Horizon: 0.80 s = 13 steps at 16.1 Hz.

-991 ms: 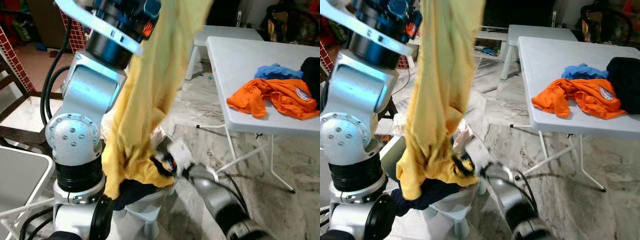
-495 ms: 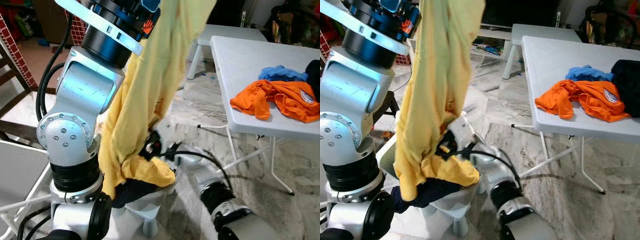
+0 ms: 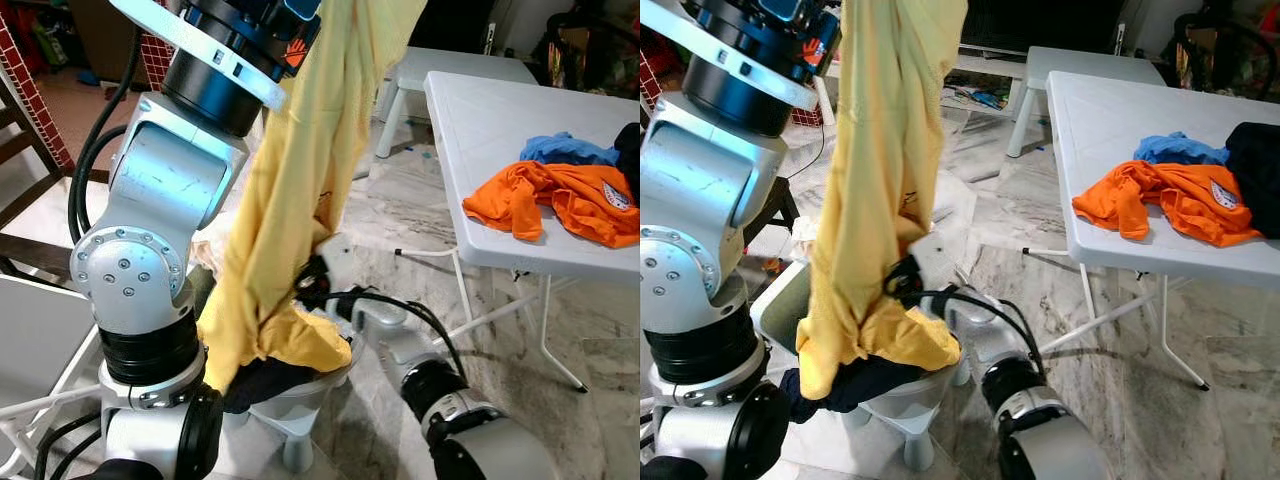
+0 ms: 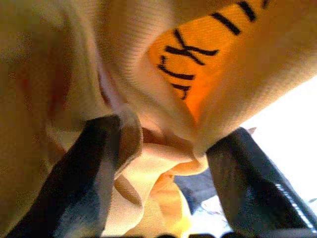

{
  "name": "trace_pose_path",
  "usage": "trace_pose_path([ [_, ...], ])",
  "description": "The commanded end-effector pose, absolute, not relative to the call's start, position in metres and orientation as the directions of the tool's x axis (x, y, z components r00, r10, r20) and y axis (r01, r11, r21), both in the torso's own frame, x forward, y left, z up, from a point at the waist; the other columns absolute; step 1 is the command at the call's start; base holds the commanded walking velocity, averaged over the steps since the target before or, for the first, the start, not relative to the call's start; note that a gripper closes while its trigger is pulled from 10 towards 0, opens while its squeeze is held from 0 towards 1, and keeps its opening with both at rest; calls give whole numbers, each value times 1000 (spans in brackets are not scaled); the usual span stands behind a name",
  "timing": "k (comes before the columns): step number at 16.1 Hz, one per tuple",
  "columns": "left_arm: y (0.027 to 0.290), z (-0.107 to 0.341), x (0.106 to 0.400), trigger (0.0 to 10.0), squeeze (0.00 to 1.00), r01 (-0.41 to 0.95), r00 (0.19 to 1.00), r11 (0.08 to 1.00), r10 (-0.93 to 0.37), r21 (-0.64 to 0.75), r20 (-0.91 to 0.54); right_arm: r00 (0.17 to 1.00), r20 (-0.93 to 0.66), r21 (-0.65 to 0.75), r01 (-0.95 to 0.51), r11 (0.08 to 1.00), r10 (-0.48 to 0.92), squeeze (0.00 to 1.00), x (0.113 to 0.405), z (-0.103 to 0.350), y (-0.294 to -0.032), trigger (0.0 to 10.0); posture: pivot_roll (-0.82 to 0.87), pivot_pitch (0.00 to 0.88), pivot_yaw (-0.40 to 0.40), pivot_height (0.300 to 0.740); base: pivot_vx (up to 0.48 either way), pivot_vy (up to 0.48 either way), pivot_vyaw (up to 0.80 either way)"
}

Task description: Hang hanger

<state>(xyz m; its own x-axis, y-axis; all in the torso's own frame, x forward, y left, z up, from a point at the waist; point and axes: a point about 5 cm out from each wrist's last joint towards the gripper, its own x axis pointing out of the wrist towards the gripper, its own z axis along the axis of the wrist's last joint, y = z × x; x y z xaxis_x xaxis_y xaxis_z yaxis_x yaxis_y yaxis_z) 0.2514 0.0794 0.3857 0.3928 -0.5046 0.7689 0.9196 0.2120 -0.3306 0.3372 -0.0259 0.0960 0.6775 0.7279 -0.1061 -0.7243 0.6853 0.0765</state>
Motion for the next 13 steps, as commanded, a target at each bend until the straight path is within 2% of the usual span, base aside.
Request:
trace_pose_path([
  [1,75,393,243,0,0,937,350,201,-516,-287,782,682,-118,101,-715,692,722,0,339,95,-25,0,137,34,-69,740,0,0,0],
  [7,76,392,244,0,0,934,356,207,-516,-290,779,682,-109,103,-716,691,723,0,339,95,-23,0,145,31,-71,740,0,0,0],
  [11,77,392,245,0,0,932,361,215,-515,-290,778,712,-102,132,-682,719,694,0,342,96,-27,0,142,27,-69,740,0,0,0],
  [12,78,392,246,0,0,926,377,240,-515,-293,770,731,-98,137,-662,737,675,0,344,97,-31,0,138,24,-69,740,0,0,0],
  [13,82,389,251,0,0,901,427,307,-507,-306,749,756,-93,142,-634,760,648,0,347,99,-37,0,129,19,-67,740,0,0,0],
])
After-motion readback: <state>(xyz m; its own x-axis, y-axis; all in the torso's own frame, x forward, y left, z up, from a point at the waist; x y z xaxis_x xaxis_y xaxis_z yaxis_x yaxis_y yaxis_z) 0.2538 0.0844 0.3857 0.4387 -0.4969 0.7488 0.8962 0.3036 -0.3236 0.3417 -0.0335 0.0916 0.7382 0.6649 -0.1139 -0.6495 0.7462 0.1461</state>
